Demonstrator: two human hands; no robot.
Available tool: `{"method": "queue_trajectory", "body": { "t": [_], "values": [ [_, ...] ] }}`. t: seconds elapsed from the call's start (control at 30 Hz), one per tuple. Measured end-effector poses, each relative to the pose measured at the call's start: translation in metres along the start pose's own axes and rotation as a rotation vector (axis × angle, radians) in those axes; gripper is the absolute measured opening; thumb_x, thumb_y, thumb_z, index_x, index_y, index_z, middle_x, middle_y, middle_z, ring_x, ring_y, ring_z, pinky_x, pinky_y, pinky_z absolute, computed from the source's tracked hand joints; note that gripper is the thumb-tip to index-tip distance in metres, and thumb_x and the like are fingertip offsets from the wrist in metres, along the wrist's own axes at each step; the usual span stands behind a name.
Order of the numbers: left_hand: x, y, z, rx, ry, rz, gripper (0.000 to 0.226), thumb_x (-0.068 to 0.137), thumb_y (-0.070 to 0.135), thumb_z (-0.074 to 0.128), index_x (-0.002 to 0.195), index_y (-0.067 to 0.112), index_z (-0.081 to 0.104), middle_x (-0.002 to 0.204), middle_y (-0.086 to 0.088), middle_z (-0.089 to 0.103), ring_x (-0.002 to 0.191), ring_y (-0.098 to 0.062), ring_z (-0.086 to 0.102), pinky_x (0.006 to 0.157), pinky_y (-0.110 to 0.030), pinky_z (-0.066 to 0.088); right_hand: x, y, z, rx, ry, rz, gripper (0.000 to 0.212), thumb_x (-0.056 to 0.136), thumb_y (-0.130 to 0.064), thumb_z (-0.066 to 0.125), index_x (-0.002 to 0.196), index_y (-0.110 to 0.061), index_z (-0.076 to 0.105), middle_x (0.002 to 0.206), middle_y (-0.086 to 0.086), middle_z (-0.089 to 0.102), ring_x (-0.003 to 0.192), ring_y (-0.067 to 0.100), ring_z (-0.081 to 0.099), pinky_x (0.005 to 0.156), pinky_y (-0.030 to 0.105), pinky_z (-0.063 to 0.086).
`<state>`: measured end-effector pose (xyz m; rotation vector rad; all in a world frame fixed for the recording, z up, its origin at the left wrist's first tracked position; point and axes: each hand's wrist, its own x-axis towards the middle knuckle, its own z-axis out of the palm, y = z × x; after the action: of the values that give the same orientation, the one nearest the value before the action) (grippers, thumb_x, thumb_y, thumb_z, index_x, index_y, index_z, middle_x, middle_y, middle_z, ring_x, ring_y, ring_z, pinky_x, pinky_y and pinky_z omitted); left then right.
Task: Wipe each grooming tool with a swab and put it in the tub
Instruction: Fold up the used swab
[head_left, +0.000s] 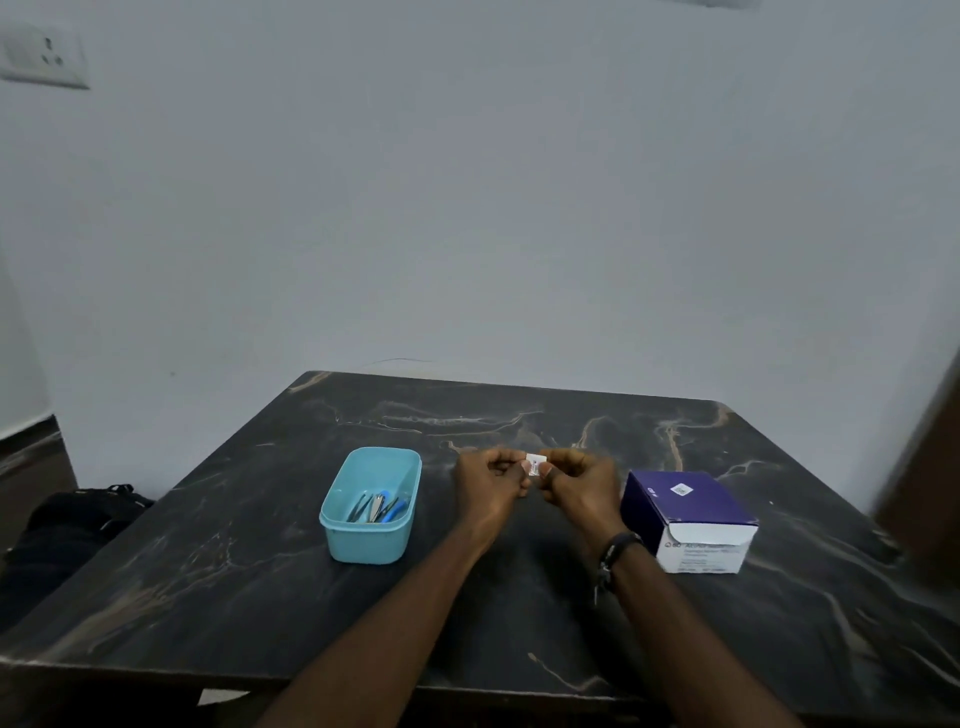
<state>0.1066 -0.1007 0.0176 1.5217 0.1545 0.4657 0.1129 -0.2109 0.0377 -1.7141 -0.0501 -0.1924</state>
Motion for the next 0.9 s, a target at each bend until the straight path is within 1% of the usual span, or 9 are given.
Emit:
{"method": "queue_trajectory", "body": {
  "t": [0.1,0.2,0.27,0.4,0.57,0.73,0.9],
  "values": [
    [0.001,0.017,-0.003,0.08,0.013,0.074,0.021,0.081,-0.003,0.069,0.076,0.017,0.068,0.072,-0.008,0.071,0.067,-0.023,0.071,0.069,-0.04,0.061,-0.003,-0.014,0.002,-0.009,0.103,-0.008,0.016,0.08,0.0,0.073,0.08,-0.015,0.068,0.078,0.009,0.072,0.075,0.024,0.071,0.07,0.036,0.06],
    [0.002,0.032,-0.006,0.153,0.048,0.123,0.023,0.08,0.001,0.069,0.073,0.022,0.069,0.073,-0.006,0.072,0.069,-0.024,0.072,0.07,-0.044,0.061,-0.009,-0.034,0.003,-0.001,0.12,-0.038,0.014,0.079,0.003,0.072,0.081,-0.012,0.07,0.076,0.009,0.071,0.073,0.024,0.07,0.068,0.034,0.06],
    [0.003,0.039,-0.008,0.18,0.082,0.144,0.024,0.078,0.003,0.069,0.069,0.025,0.068,0.071,-0.005,0.073,0.068,-0.023,0.071,0.069,-0.045,0.061,-0.012,-0.045,0.006,0.001,0.147,-0.054,0.015,0.077,0.004,0.072,0.079,-0.011,0.072,0.075,0.009,0.072,0.073,0.024,0.071,0.069,0.036,0.061],
    [0.001,0.048,-0.013,0.17,0.104,0.157,0.023,0.076,0.005,0.07,0.066,0.025,0.068,0.071,-0.006,0.073,0.069,-0.025,0.071,0.07,-0.046,0.06,-0.018,-0.057,0.011,-0.051,0.205,-0.085,0.03,0.072,0.001,0.072,0.06,-0.025,0.065,0.071,0.006,0.073,0.072,0.022,0.072,0.071,0.042,0.061],
    [-0.004,0.049,-0.021,0.168,0.115,0.147,0.025,0.076,0.004,0.071,0.065,0.025,0.067,0.071,-0.007,0.072,0.07,-0.026,0.071,0.07,-0.047,0.06,-0.027,-0.06,0.015,-0.07,0.206,-0.099,0.034,0.073,0.003,0.071,0.059,-0.026,0.063,0.072,0.006,0.073,0.072,0.022,0.071,0.073,0.043,0.061],
    [-0.014,0.05,-0.009,0.165,0.073,0.155,0.017,0.075,0.006,0.072,0.069,0.021,0.071,0.071,-0.006,0.073,0.069,-0.024,0.071,0.071,-0.046,0.06,-0.032,-0.056,-0.001,-0.09,0.242,-0.113,0.032,0.073,0.003,0.07,0.059,-0.025,0.064,0.072,0.007,0.073,0.072,0.023,0.071,0.072,0.043,0.061],
    [-0.038,0.052,0.044,0.14,-0.055,0.17,0.019,0.076,0.003,0.071,0.07,0.021,0.07,0.071,-0.005,0.072,0.069,-0.022,0.071,0.069,-0.043,0.061,-0.038,-0.046,-0.059,-0.123,0.353,-0.09,0.029,0.072,0.0,0.07,0.059,-0.025,0.066,0.074,0.005,0.074,0.075,0.022,0.072,0.074,0.043,0.06]
  ]
}}
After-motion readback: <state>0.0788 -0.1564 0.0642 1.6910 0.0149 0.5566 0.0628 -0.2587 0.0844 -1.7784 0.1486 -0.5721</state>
